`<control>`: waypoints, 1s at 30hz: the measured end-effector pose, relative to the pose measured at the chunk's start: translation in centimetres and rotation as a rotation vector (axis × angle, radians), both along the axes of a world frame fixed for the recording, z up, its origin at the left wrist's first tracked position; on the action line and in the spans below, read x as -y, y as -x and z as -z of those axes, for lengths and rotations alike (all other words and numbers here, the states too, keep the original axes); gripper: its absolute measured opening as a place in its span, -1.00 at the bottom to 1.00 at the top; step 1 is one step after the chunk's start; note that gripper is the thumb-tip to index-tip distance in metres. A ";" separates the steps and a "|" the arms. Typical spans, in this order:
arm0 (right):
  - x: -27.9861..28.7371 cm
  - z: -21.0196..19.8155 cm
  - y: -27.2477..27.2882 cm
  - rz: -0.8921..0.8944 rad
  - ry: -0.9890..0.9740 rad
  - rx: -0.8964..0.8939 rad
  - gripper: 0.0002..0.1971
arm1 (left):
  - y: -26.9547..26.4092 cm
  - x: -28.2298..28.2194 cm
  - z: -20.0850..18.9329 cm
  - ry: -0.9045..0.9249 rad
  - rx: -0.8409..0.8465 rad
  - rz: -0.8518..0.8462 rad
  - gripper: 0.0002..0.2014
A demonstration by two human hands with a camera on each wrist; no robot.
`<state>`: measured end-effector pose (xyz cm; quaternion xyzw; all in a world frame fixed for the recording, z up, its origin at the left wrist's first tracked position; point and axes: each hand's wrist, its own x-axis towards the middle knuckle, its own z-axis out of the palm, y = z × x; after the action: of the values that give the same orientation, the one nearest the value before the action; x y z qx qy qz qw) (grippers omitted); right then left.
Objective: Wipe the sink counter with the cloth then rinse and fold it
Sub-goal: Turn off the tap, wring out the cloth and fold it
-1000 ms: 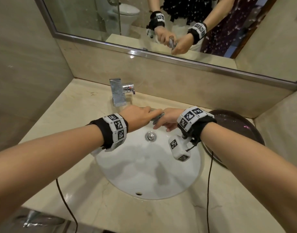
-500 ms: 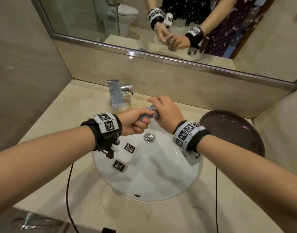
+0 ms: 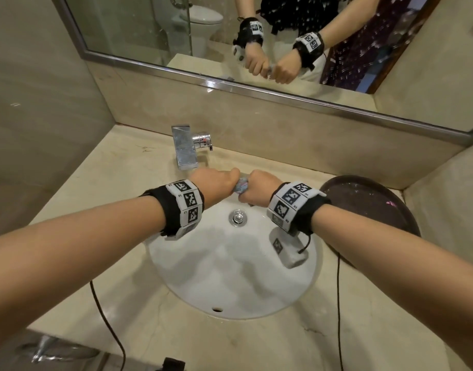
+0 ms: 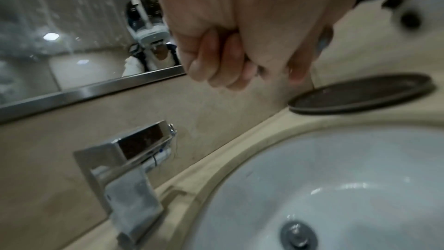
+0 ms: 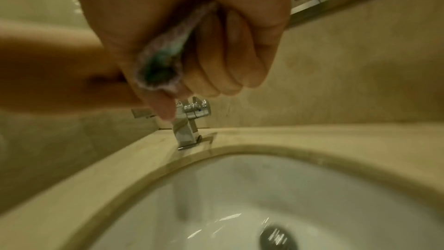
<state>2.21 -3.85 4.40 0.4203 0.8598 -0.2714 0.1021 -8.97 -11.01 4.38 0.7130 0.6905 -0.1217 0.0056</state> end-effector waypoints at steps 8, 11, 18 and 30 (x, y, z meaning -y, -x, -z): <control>1.4 -0.8 0.0 0.440 0.695 -0.360 -0.70 | 0.3 -1.3 0.8 -0.078 -0.128 0.017 -0.77; 1.3 -0.8 0.1 0.495 0.743 -0.407 -0.71 | 0.4 -2.1 0.3 -0.123 -0.096 -0.011 -0.78; 1.2 -0.1 -0.1 0.512 0.746 -0.405 -0.79 | 1.2 -1.7 0.7 -0.318 -0.188 0.127 -0.76; 2.7 2.8 0.0 0.428 0.263 -0.224 -0.78 | 0.4 -1.1 1.7 -0.010 -0.175 0.152 -0.79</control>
<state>2.19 -6.51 1.63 0.5428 0.7148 -0.4410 0.0005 -9.40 -9.91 2.72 0.7501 0.6328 -0.1799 -0.0677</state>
